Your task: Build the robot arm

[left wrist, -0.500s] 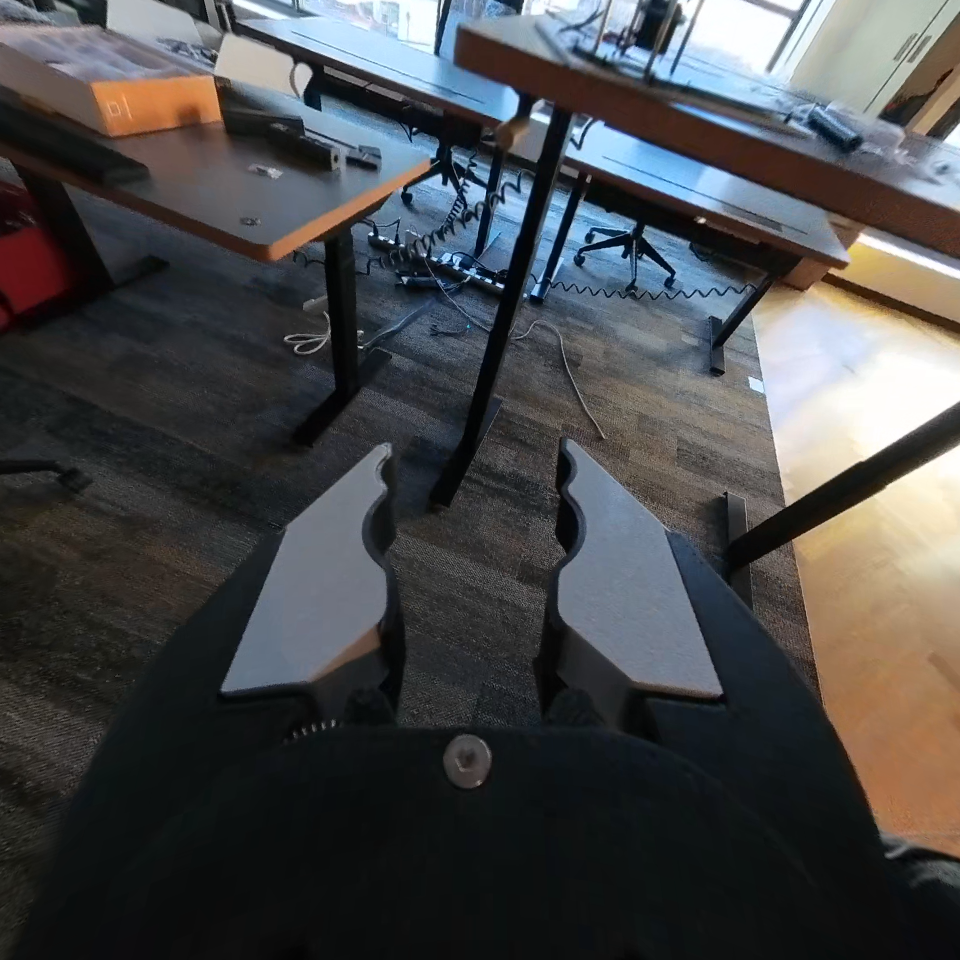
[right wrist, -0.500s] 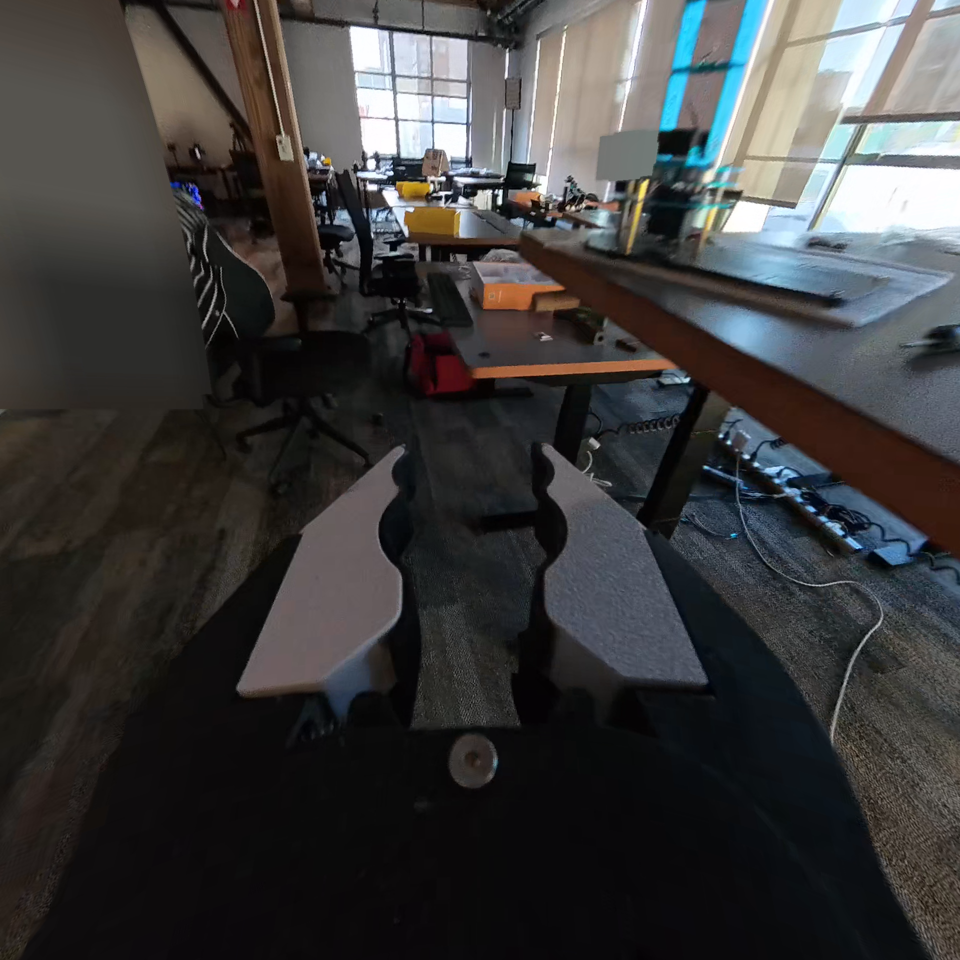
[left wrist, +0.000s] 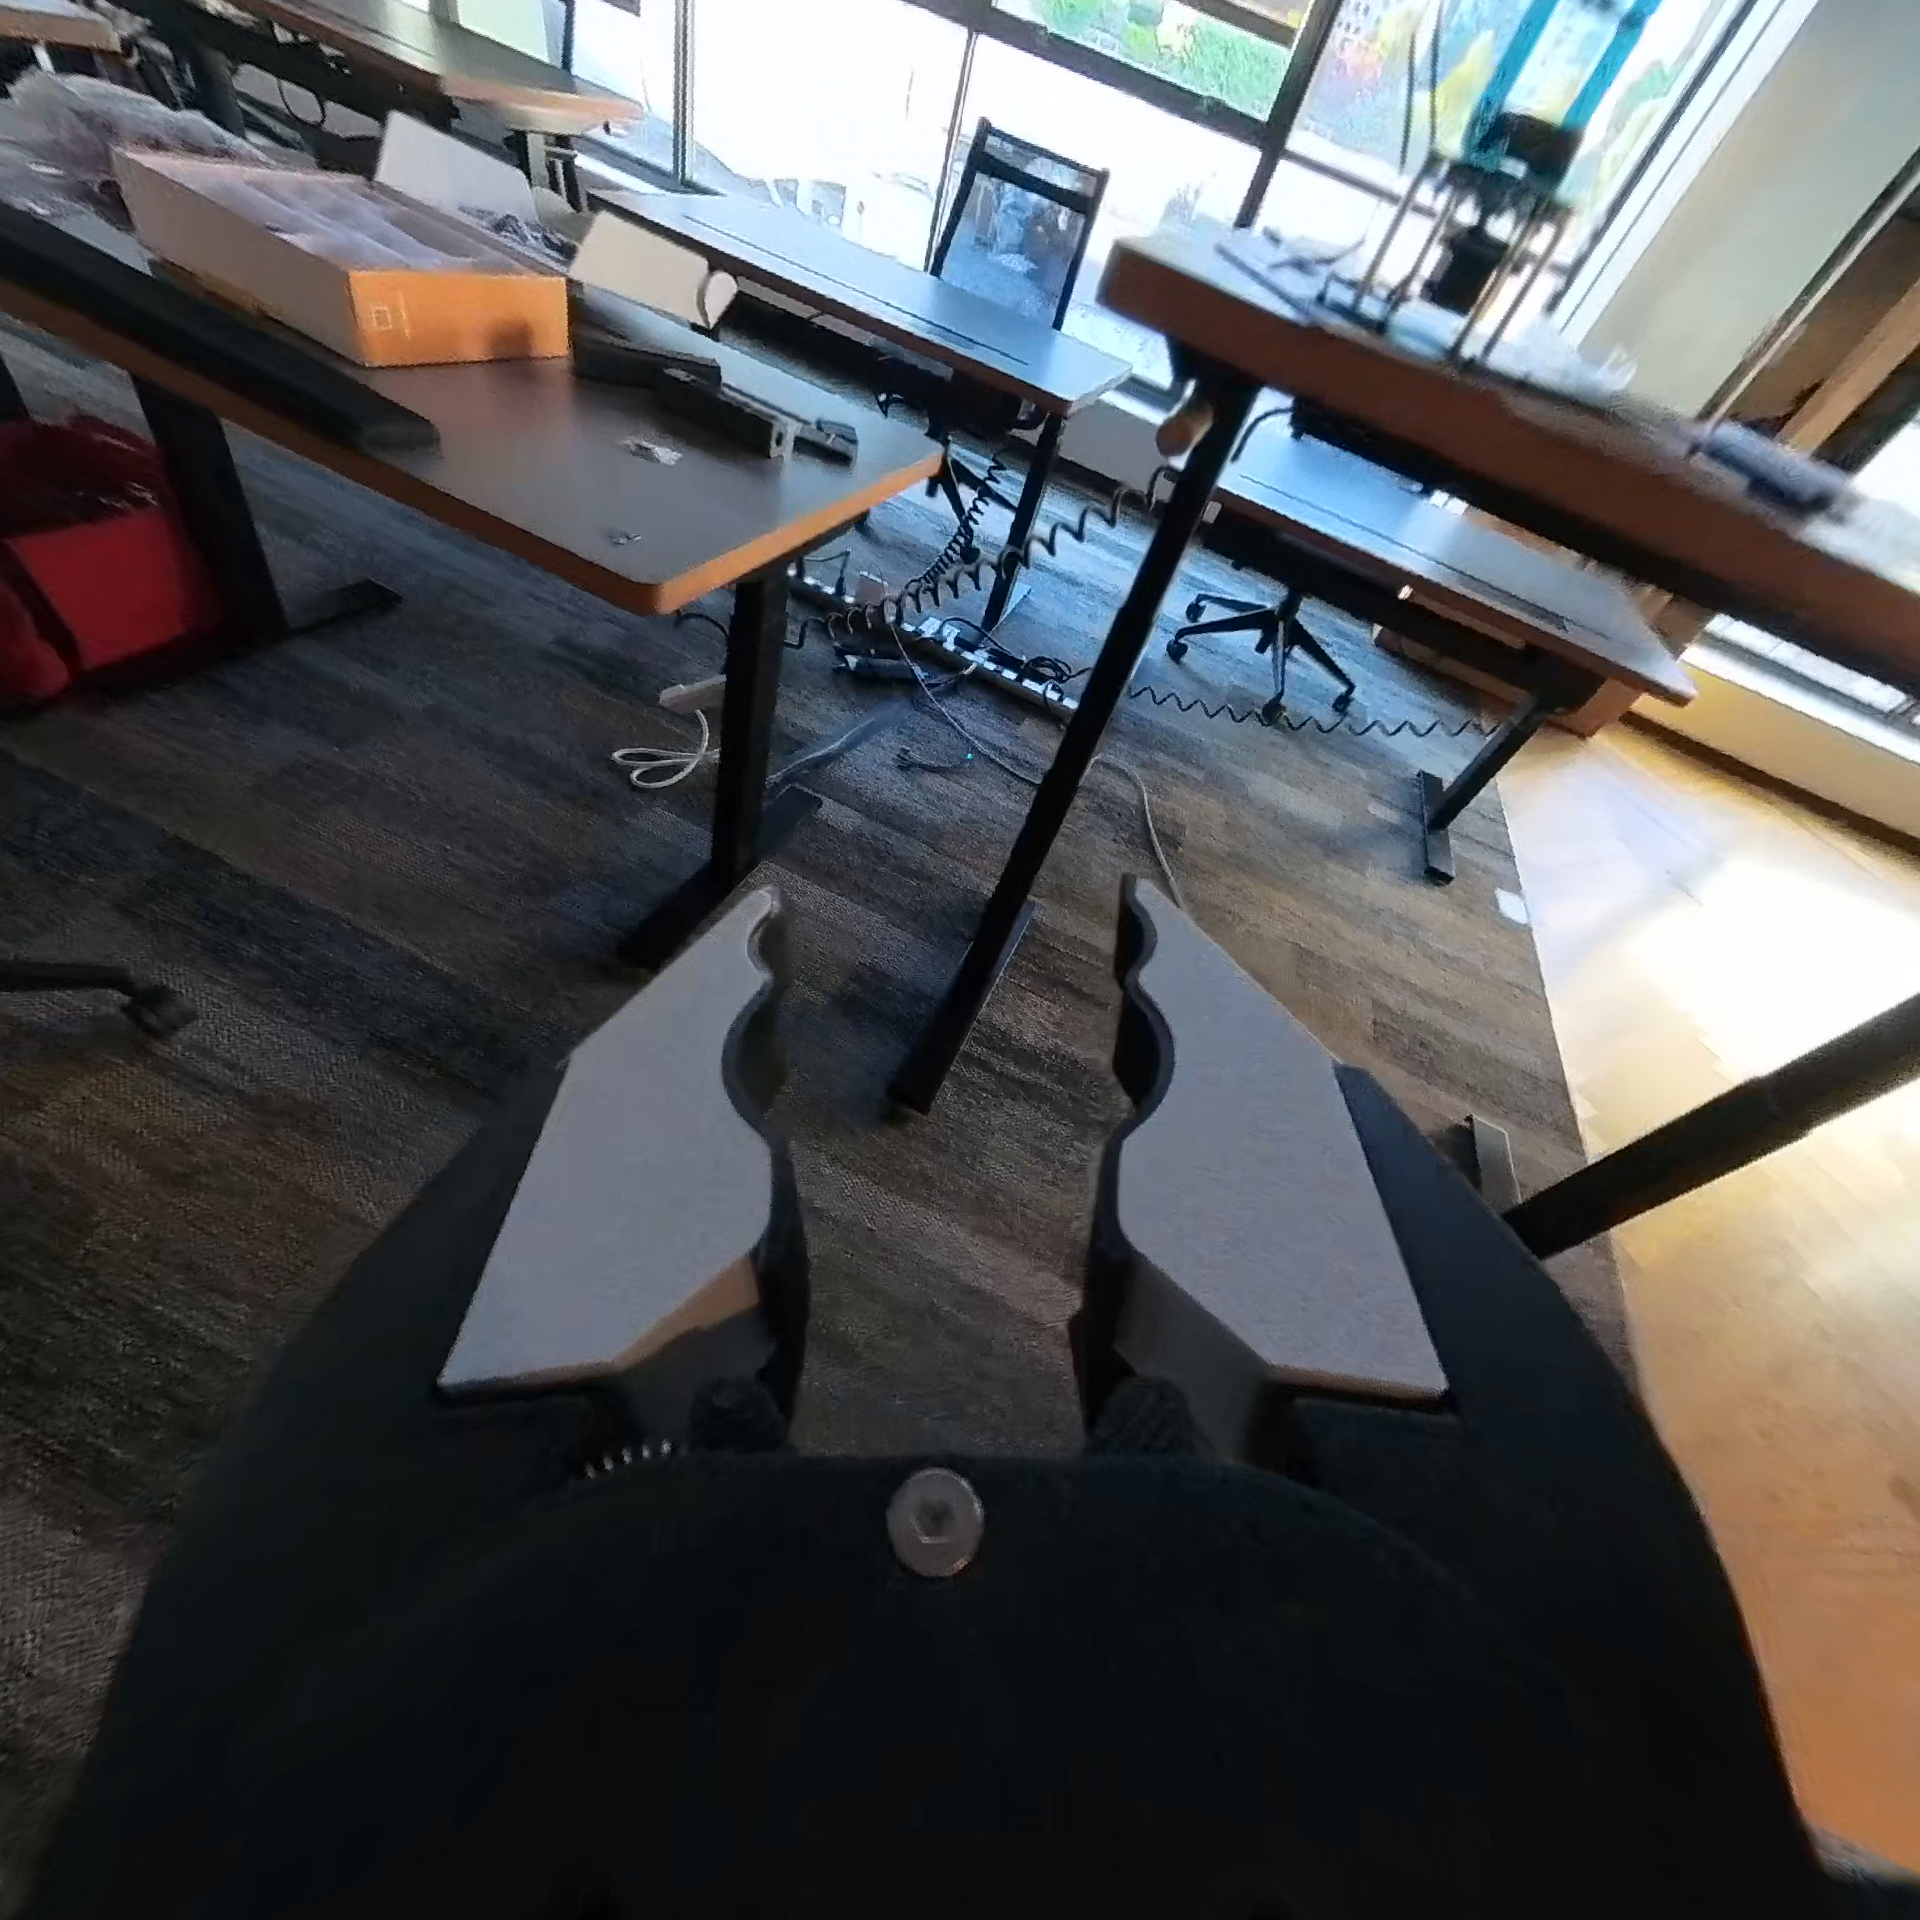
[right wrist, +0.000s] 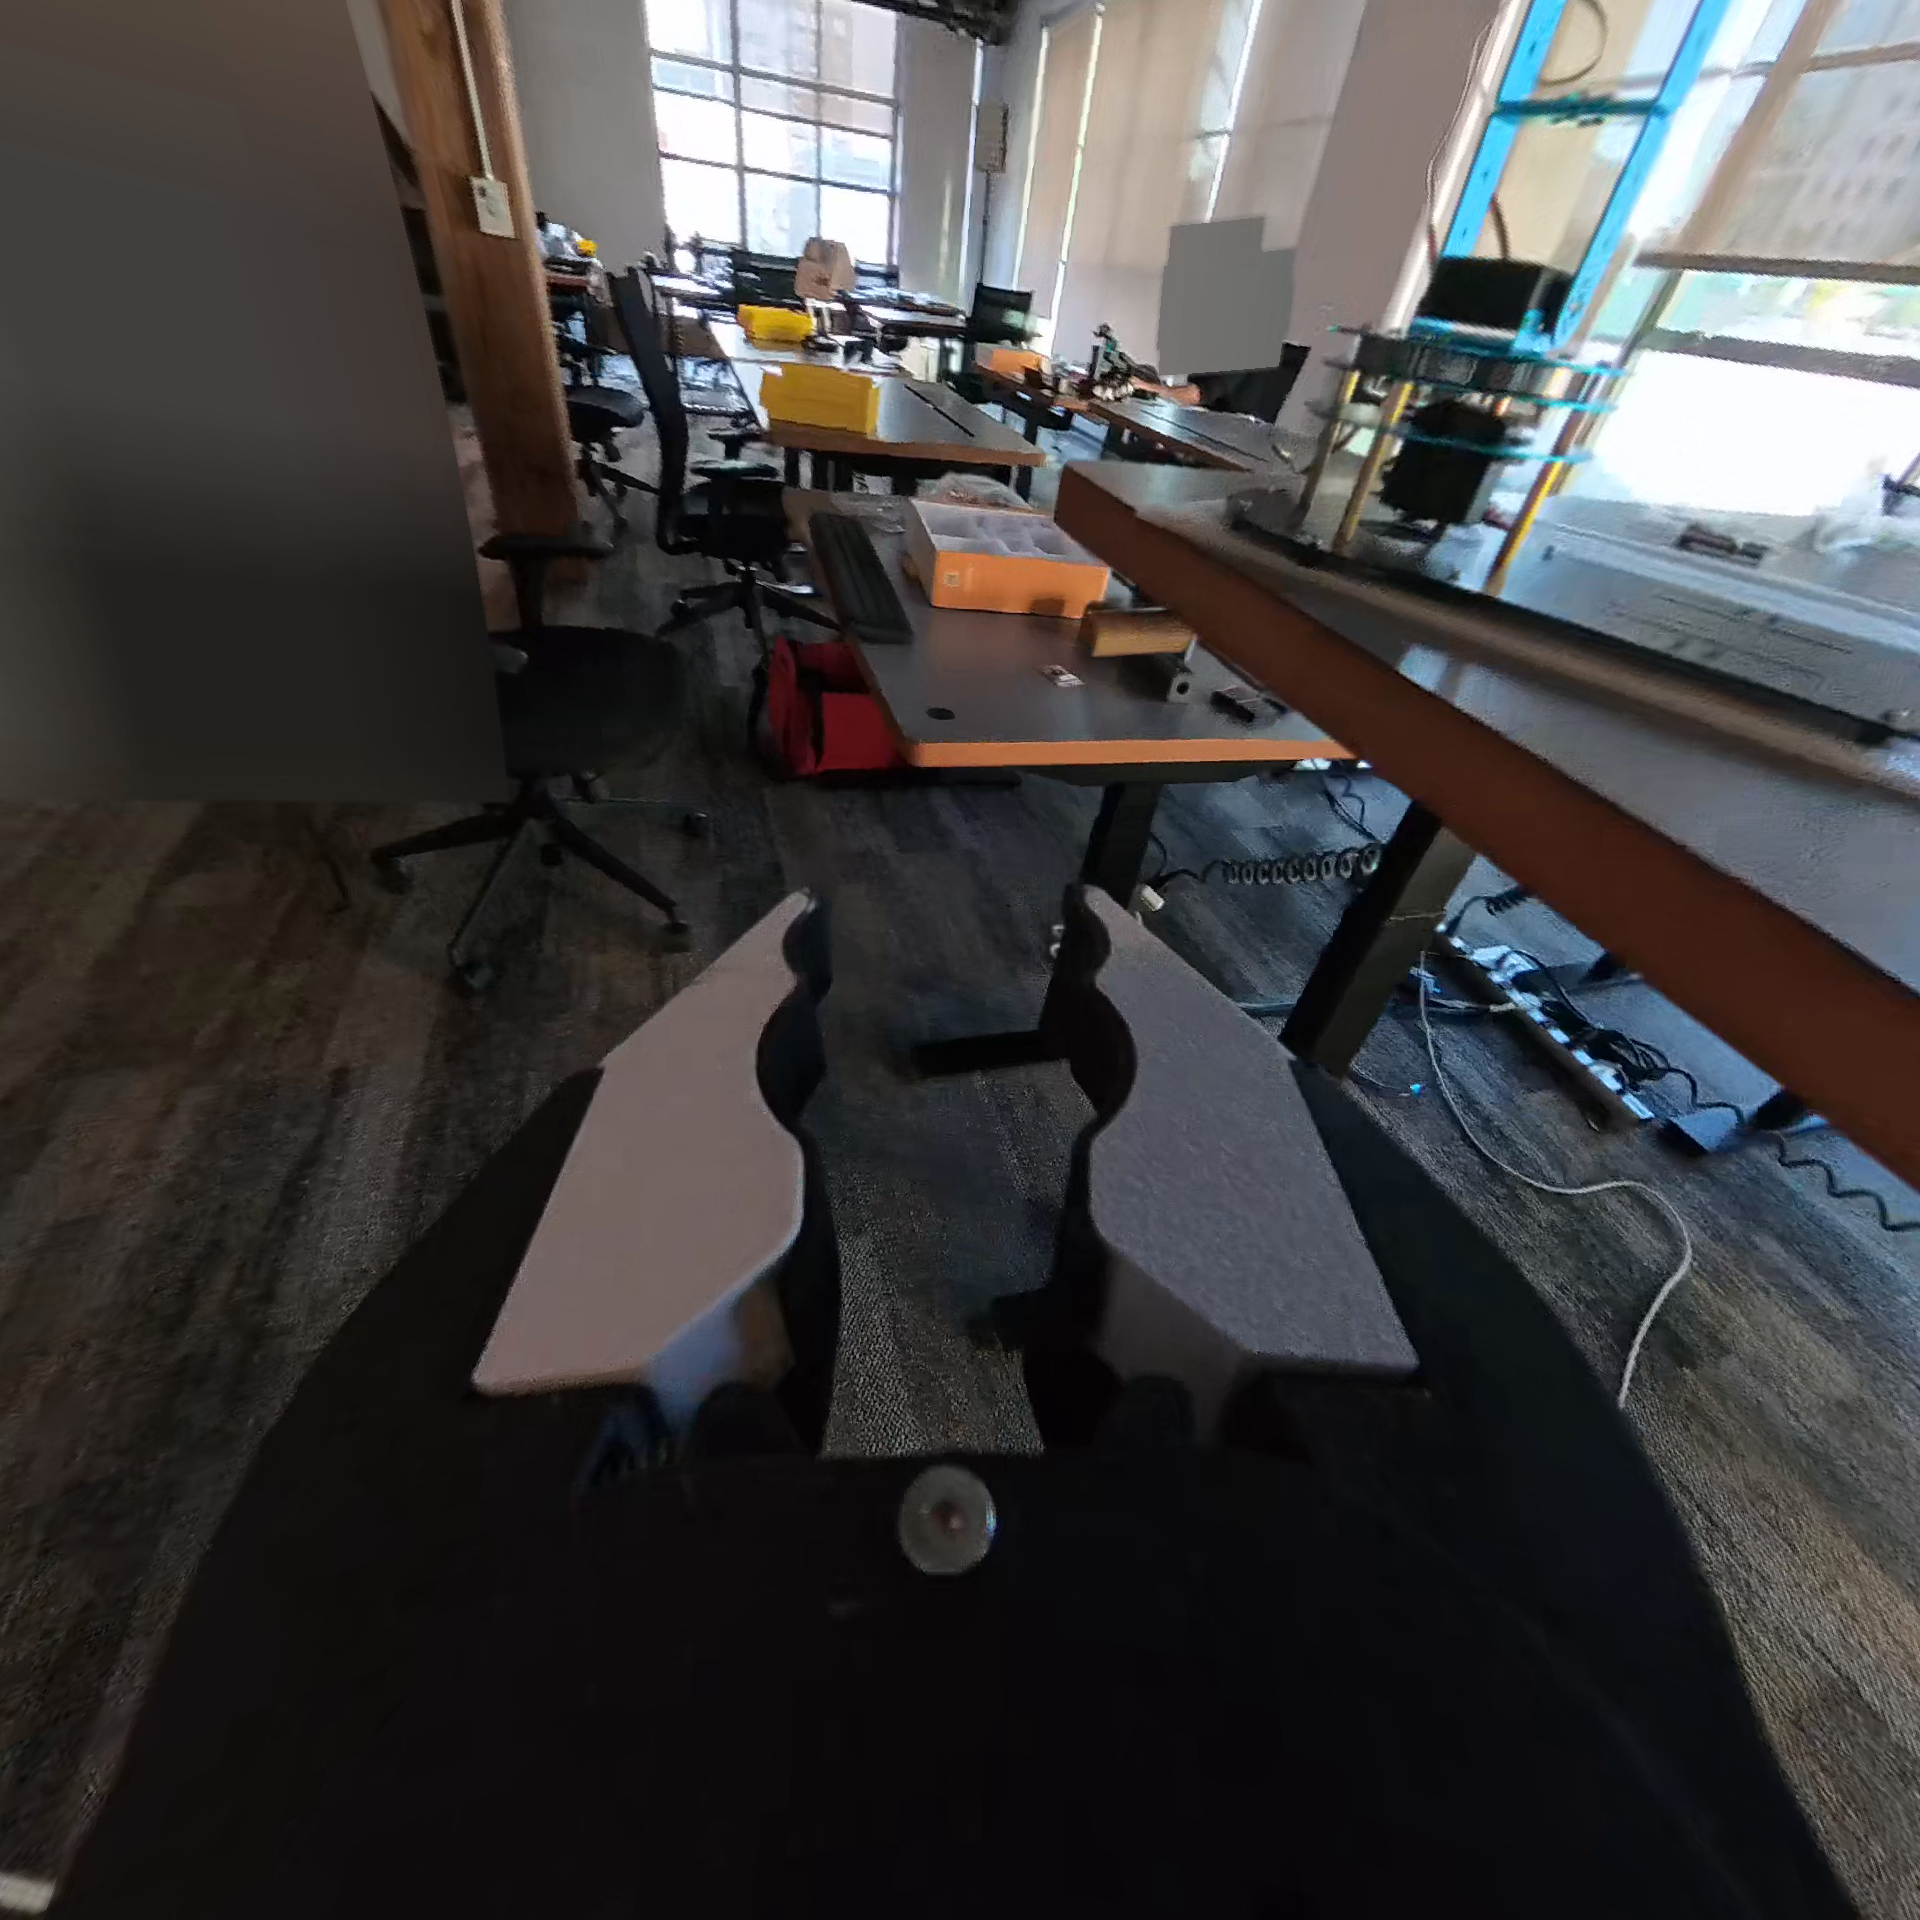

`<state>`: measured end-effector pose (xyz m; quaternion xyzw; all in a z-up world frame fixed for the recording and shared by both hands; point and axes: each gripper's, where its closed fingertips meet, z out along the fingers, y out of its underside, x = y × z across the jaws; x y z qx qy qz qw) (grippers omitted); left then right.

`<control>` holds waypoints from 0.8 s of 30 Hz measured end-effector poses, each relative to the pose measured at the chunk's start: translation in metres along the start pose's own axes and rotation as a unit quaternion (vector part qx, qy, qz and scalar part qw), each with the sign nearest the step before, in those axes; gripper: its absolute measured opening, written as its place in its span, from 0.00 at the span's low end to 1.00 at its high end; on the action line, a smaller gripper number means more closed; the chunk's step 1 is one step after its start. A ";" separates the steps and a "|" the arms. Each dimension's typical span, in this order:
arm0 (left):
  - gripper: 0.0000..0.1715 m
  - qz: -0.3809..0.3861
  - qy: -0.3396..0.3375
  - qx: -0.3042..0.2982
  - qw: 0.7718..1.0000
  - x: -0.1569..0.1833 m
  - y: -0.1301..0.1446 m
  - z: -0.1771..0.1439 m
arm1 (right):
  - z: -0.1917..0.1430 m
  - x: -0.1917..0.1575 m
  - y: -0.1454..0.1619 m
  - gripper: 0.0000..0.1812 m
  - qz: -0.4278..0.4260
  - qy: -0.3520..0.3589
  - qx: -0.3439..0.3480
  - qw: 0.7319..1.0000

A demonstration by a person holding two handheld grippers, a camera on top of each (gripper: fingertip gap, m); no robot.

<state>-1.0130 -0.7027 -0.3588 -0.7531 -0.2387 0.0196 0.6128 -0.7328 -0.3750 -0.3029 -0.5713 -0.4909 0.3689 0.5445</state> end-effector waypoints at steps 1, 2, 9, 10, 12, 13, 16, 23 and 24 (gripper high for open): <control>0.35 -0.008 0.005 0.000 1.000 -0.001 -0.009 -0.002 | 0.005 -0.001 -0.008 0.24 -0.001 0.006 -0.005 1.000; 0.34 -0.006 0.009 -0.006 1.000 -0.002 -0.018 -0.004 | 0.011 -0.002 -0.016 0.24 0.001 0.016 -0.012 1.000; 0.27 0.005 0.059 -0.101 0.993 0.001 -0.080 0.004 | 0.099 0.000 -0.076 0.23 0.032 0.022 -0.020 0.999; 0.27 0.006 0.056 -0.097 0.994 -0.004 -0.094 0.010 | 0.122 -0.006 -0.092 0.23 0.040 0.004 -0.001 0.999; 0.25 0.000 0.054 -0.081 0.995 -0.018 -0.122 0.023 | 0.173 -0.020 -0.120 0.24 0.039 -0.038 0.035 0.998; 0.25 -0.001 0.045 -0.076 0.996 -0.029 -0.134 0.030 | 0.202 -0.025 -0.130 0.23 0.033 -0.050 0.048 0.997; 0.24 0.008 -0.020 -0.071 0.997 -0.086 -0.163 0.049 | 0.303 -0.047 -0.149 0.23 0.020 -0.095 0.075 0.992; 0.24 -0.043 -0.114 -0.027 0.992 -0.214 -0.232 0.083 | 0.533 -0.066 -0.157 0.22 -0.007 -0.133 0.039 0.990; 0.24 -0.041 -0.125 -0.024 0.991 -0.232 -0.240 0.087 | 0.560 -0.066 -0.157 0.22 -0.007 -0.133 0.035 0.990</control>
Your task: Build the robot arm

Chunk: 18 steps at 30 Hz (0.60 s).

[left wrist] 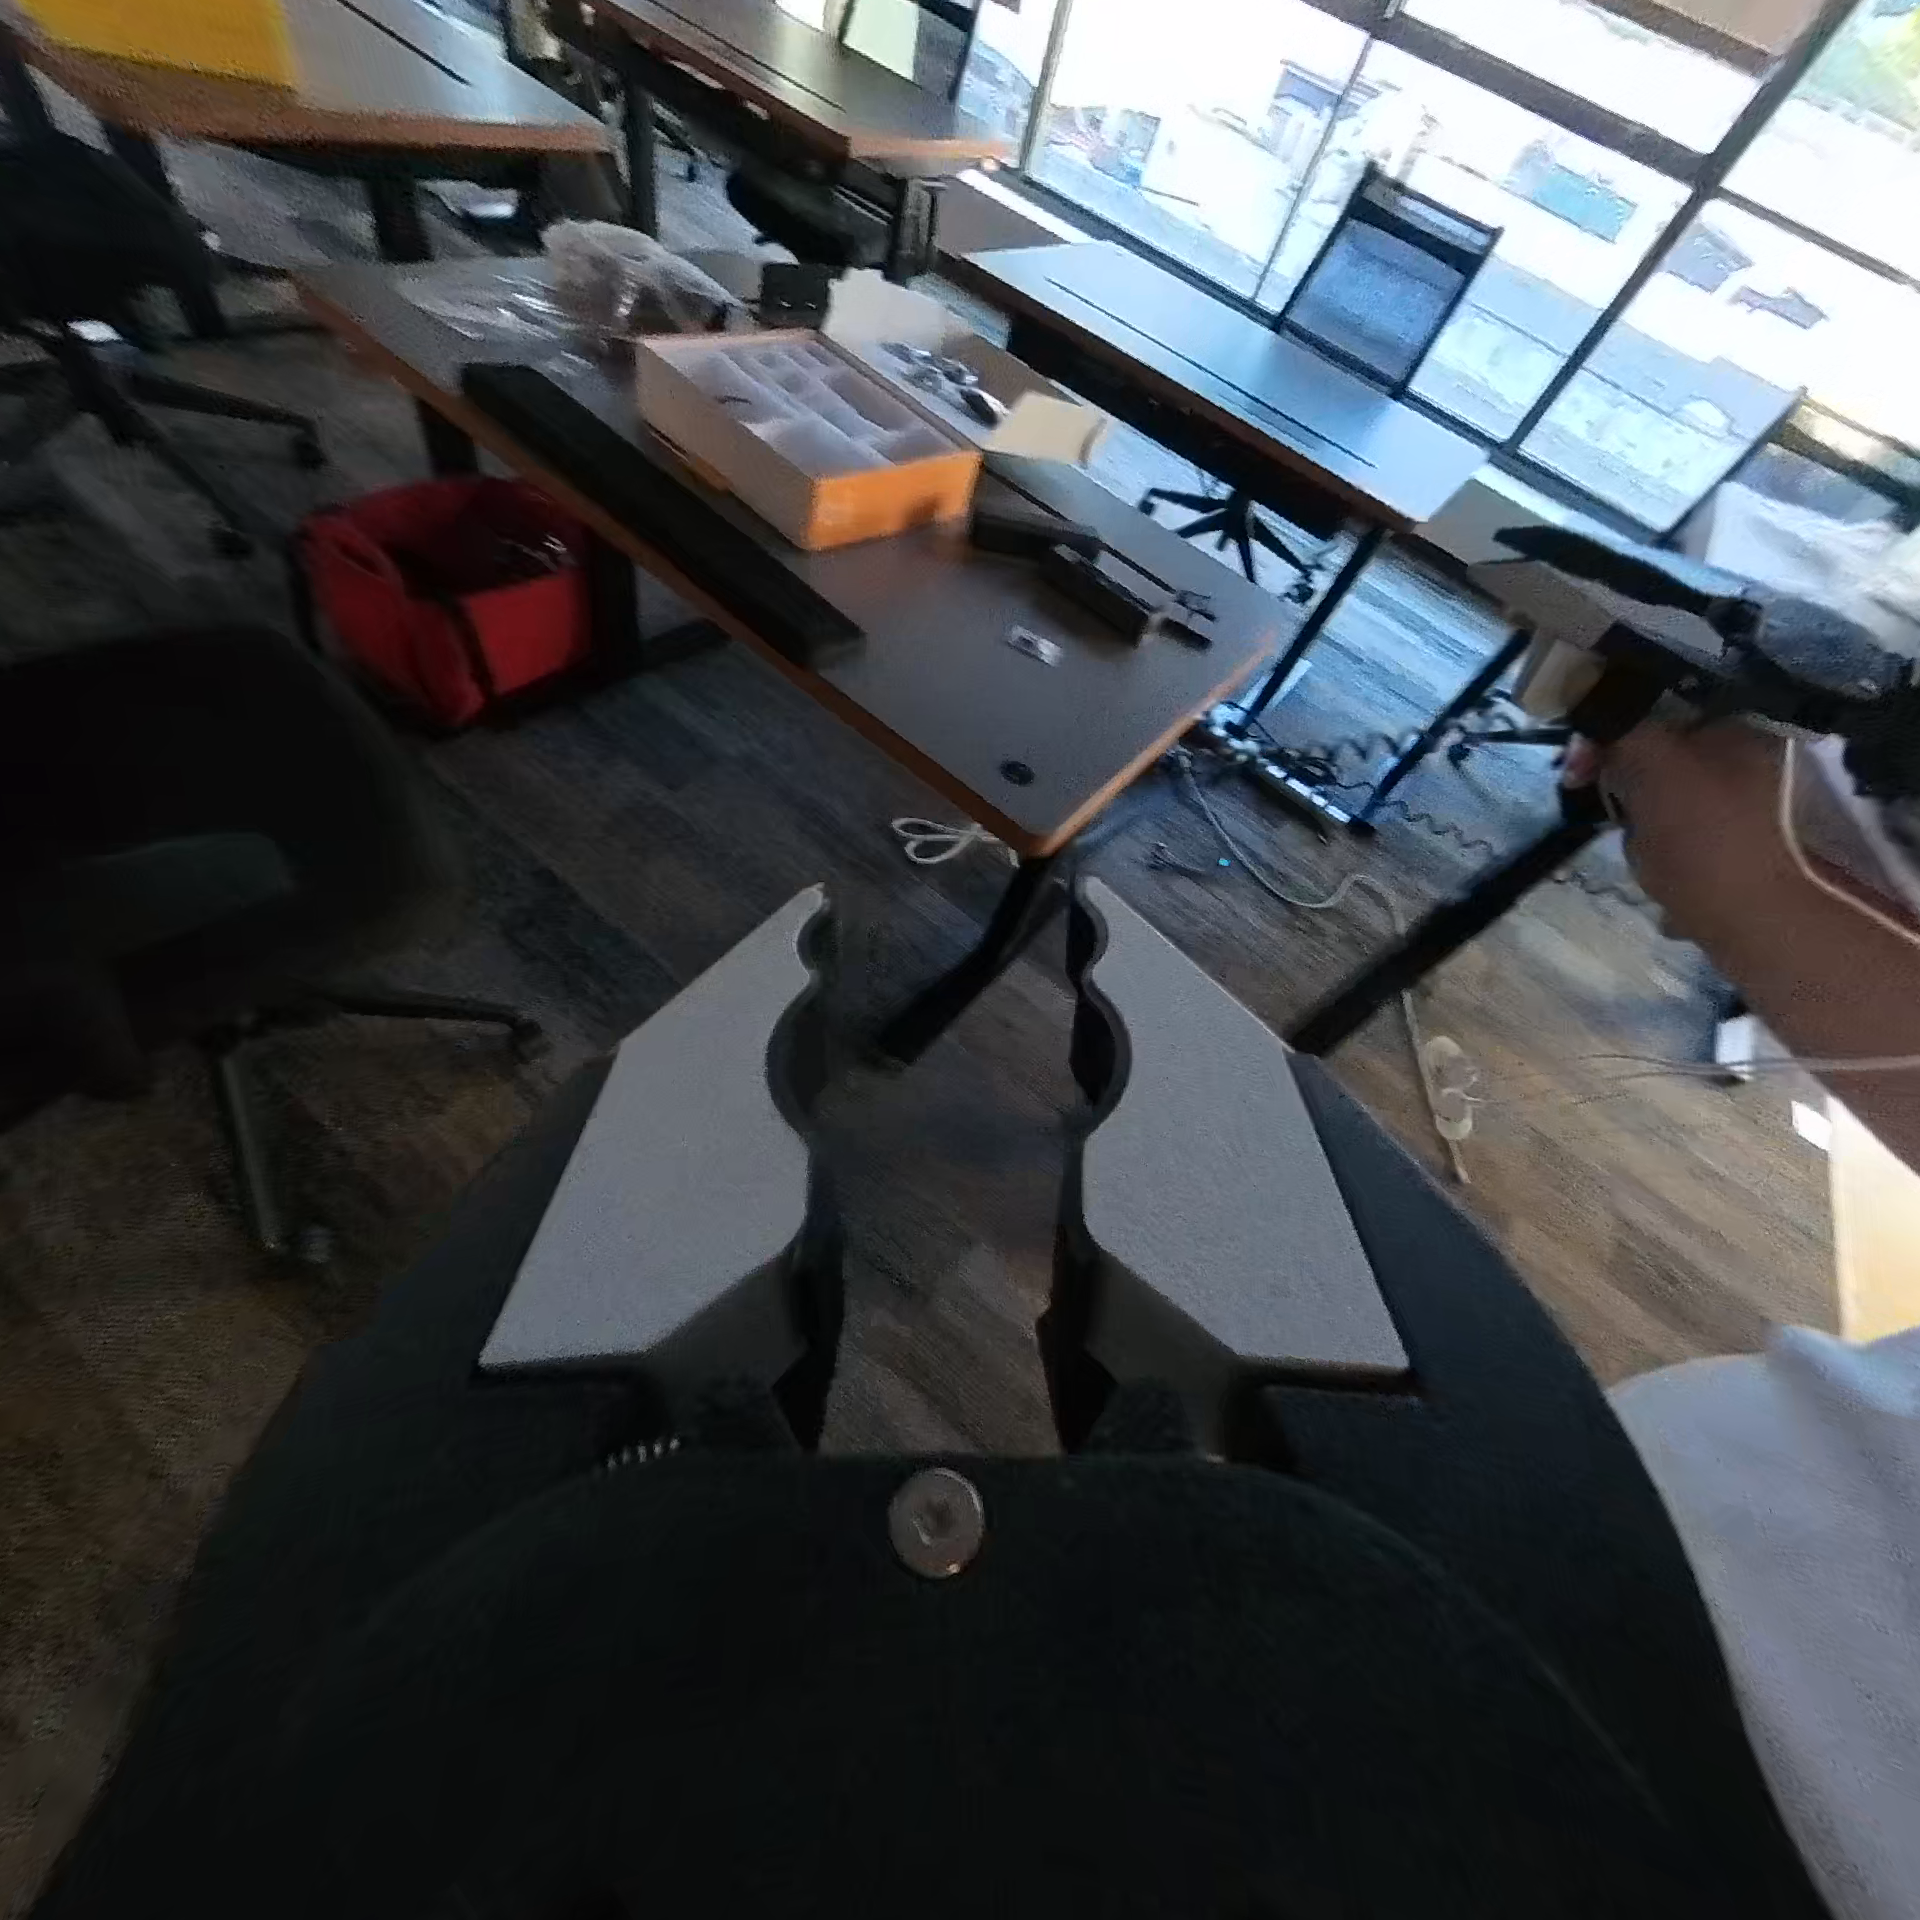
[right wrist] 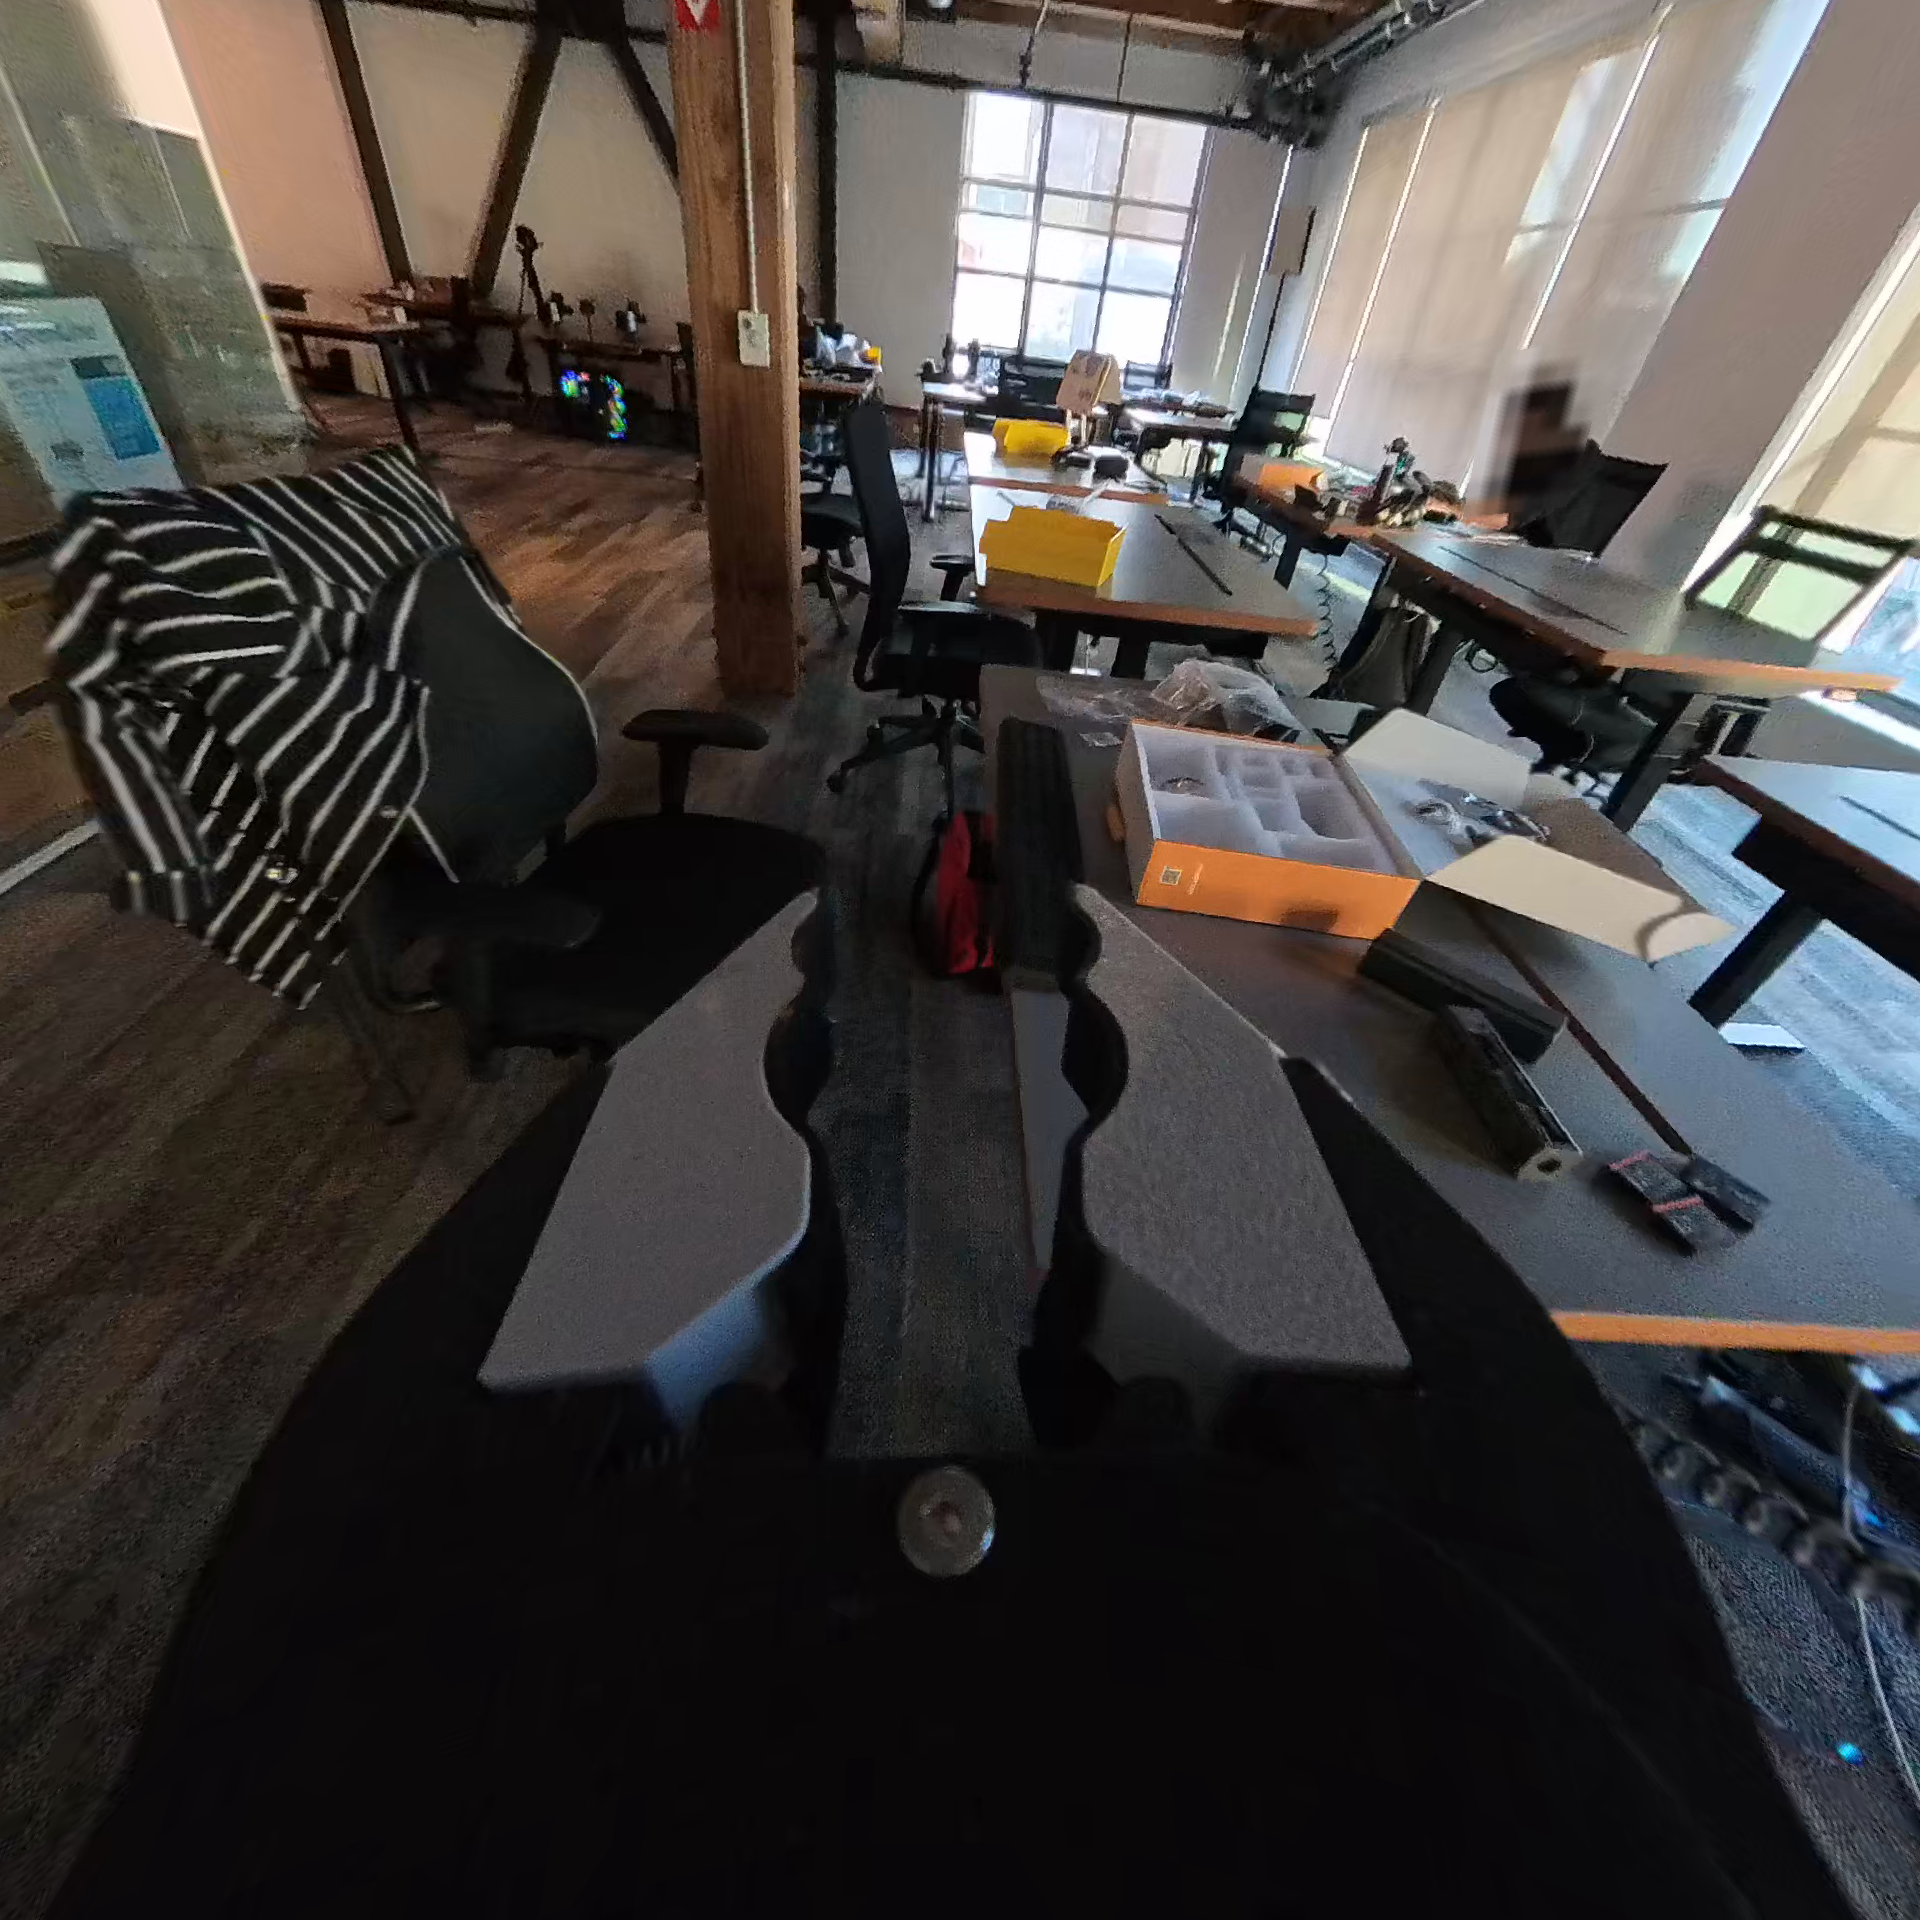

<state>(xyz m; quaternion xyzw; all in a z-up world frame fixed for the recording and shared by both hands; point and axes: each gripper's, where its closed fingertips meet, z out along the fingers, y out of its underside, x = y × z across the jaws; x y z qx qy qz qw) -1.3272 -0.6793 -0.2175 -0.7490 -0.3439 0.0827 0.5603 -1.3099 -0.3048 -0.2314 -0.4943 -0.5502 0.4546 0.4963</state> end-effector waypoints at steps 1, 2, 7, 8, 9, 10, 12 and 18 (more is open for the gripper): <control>0.24 0.005 -0.010 0.001 1.000 -0.017 -0.008 0.010 | 0.025 0.008 0.002 0.21 -0.003 0.002 -0.003 1.000; 0.24 0.013 -0.018 -0.001 1.000 -0.035 -0.016 0.022 | 0.049 0.016 0.005 0.21 -0.008 0.008 -0.008 1.000; 0.22 0.047 0.017 0.001 0.999 -0.118 -0.068 0.110 | 0.151 0.050 0.026 0.14 -0.017 0.029 -0.059 0.998; 0.20 0.060 0.032 0.000 0.998 -0.132 -0.081 0.132 | 0.166 0.058 0.031 0.12 -0.017 0.038 -0.075 0.996; 0.20 0.073 0.048 -0.007 0.996 -0.146 -0.093 0.157 | 0.181 0.066 0.036 0.12 -0.009 0.048 -0.095 0.994; 0.19 0.085 0.067 -0.018 0.994 -0.156 -0.105 0.183 | 0.194 0.070 0.039 0.12 0.006 0.048 -0.108 0.993; 0.17 0.109 0.108 -0.040 0.987 -0.172 -0.127 0.239 | 0.215 0.082 0.037 0.10 0.023 0.056 -0.112 0.992; 0.17 0.180 0.205 -0.104 0.956 -0.198 -0.176 0.431 | 0.263 0.143 0.056 0.10 0.032 0.124 -0.147 0.981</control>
